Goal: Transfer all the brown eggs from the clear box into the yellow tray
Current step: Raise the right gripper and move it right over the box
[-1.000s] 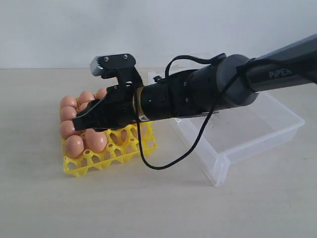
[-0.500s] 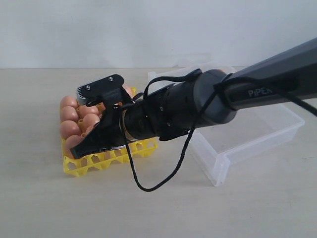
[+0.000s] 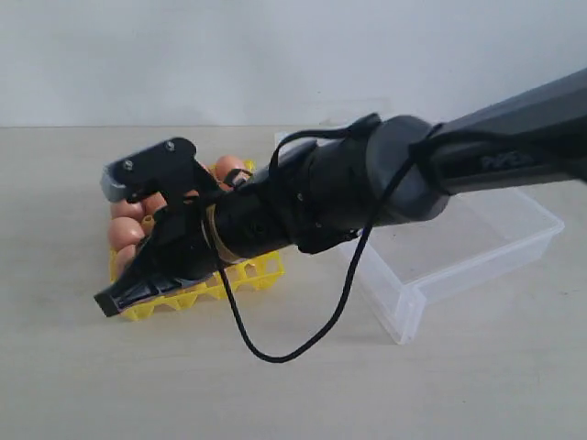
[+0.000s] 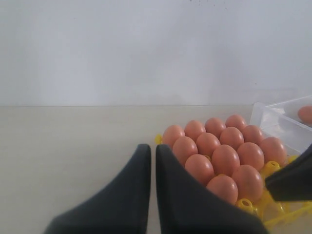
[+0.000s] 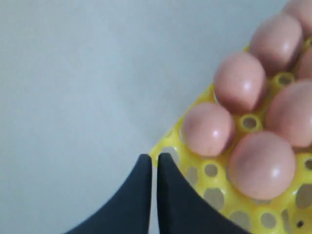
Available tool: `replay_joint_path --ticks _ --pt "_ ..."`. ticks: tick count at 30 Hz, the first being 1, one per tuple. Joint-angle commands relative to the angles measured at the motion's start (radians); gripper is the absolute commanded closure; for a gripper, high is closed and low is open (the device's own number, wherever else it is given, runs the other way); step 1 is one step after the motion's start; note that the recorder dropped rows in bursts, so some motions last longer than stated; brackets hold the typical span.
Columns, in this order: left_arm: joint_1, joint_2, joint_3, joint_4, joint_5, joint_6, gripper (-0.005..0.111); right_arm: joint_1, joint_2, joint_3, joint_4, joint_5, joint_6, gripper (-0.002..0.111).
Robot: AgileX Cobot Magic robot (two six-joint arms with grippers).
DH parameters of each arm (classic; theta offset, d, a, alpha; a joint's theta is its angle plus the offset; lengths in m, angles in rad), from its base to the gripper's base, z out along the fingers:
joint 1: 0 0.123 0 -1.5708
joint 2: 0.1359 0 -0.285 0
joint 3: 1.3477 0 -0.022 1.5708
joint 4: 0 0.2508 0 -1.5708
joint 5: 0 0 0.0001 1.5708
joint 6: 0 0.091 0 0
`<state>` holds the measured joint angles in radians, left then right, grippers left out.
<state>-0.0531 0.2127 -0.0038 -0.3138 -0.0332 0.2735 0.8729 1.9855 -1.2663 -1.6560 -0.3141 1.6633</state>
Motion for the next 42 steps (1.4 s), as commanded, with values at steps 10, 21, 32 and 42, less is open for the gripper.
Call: replay_joint_path --ticks 10,21,32,42 --pt "-0.005 0.003 0.004 -0.005 -0.012 0.005 0.103 -0.220 -0.304 0.114 -0.088 0.154 0.053 0.109" --pt "-0.005 0.003 0.004 -0.005 -0.012 0.005 0.103 -0.200 -0.298 0.269 -0.088 0.817 -0.887 0.109" --pt "-0.005 0.003 0.004 -0.005 -0.012 0.005 0.103 -0.319 -0.283 0.013 0.472 1.074 -1.212 0.109" --pt "-0.005 0.003 0.004 -0.005 -0.012 0.005 0.103 -0.670 0.176 -0.633 1.885 1.331 -2.118 0.058"
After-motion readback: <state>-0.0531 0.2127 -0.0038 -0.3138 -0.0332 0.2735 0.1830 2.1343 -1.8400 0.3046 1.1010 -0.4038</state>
